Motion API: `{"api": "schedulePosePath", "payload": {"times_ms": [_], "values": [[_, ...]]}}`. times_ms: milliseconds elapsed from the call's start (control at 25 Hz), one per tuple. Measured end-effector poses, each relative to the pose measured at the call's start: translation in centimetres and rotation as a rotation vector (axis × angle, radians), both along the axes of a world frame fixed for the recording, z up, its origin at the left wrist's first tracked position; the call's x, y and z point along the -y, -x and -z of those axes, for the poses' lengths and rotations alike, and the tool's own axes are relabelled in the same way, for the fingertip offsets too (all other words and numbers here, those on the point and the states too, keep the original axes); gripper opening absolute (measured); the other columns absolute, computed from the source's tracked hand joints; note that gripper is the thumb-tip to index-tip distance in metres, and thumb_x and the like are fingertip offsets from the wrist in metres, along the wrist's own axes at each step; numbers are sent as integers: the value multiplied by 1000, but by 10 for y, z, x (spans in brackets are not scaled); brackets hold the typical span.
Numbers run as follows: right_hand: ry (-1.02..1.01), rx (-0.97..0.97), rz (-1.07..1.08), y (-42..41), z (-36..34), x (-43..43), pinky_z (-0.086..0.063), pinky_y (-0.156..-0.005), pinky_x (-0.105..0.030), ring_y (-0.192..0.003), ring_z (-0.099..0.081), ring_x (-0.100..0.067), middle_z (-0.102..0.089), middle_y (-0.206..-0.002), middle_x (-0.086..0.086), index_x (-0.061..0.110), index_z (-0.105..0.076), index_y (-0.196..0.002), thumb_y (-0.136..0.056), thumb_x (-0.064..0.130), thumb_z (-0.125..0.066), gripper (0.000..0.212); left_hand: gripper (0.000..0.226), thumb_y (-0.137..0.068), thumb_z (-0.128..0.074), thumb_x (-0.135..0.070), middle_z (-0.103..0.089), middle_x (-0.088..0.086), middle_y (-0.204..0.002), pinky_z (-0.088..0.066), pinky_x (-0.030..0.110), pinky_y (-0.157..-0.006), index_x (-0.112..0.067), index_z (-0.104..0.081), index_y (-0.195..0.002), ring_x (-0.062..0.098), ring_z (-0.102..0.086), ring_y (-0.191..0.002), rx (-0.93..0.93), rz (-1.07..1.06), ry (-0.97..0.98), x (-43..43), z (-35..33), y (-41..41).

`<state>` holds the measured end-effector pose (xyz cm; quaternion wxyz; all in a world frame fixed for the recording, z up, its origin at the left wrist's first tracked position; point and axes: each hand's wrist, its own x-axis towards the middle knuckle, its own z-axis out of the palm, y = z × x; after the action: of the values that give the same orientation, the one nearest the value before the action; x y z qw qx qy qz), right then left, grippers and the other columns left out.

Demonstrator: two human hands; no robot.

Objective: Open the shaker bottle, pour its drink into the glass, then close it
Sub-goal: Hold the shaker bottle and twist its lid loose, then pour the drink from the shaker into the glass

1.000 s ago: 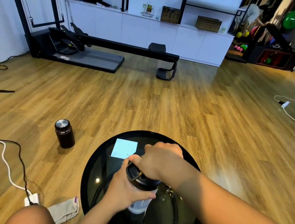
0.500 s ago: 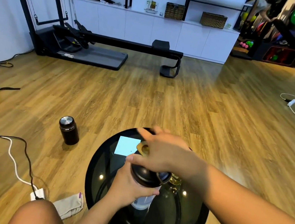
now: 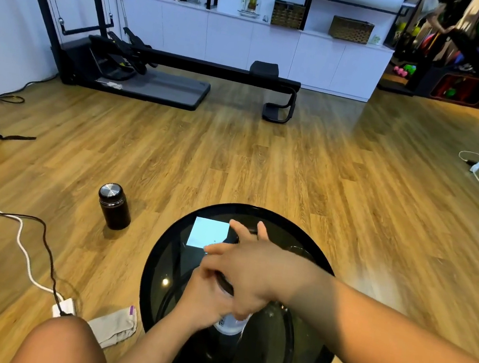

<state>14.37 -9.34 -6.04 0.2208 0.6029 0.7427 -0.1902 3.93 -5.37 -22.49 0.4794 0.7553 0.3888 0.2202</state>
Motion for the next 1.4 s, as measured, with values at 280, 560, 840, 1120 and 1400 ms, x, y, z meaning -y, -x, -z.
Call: {"api": "schedulePosePath", "payload": {"times_ms": [280, 560, 840, 1120, 1400], "values": [[-216, 135, 437, -11, 4, -8, -41, -75, -39, -118, -60, -33, -59, -131, -10, 23, -39, -149, -77, 88, -42, 96, 105, -41, -100, -47, -71, -19, -108, -51, 8, -80, -53, -42, -128, -9, -66, -104, 81, -56, 84, 2, -5, 3], [-391, -233, 213, -46, -14, 8, -54, -89, -40, -107, -59, -27, -51, -130, -4, 41, -20, -153, -56, 61, -75, 113, 99, -42, -97, -49, -65, -20, -122, -52, 17, -88, -46, -44, -126, -3, -62, -113, 123, -62, 56, 4, -8, 2], [-527, -1392, 1024, -116, 64, 96, -54, -80, -26, -105, -71, -12, -64, -130, 1, 46, -53, -132, -61, 46, -83, 77, 114, -48, -96, -52, -49, -24, -132, -47, 26, -103, -43, -31, -140, 4, -50, -127, 88, -85, -15, 15, 13, 0], [-238, -2287, 1553, -122, 194, 144, -60, -77, -53, -111, -69, -49, -69, -128, -22, 19, -72, -121, -60, 43, -87, 68, 106, -45, -90, -60, -47, -30, -126, -40, 7, -90, -37, -37, -134, -10, -48, -122, 107, -188, -226, 23, 7, -11], [-64, -2415, 1656, -109, 256, 150, -60, -78, -58, -107, -69, -51, -74, -119, -22, 21, -65, -125, -73, 50, -71, 60, 99, -45, -88, -61, -50, -38, -123, -39, 4, -86, -67, -29, -124, -13, -52, -112, -122, -18, -429, 3, -9, -27]]}}
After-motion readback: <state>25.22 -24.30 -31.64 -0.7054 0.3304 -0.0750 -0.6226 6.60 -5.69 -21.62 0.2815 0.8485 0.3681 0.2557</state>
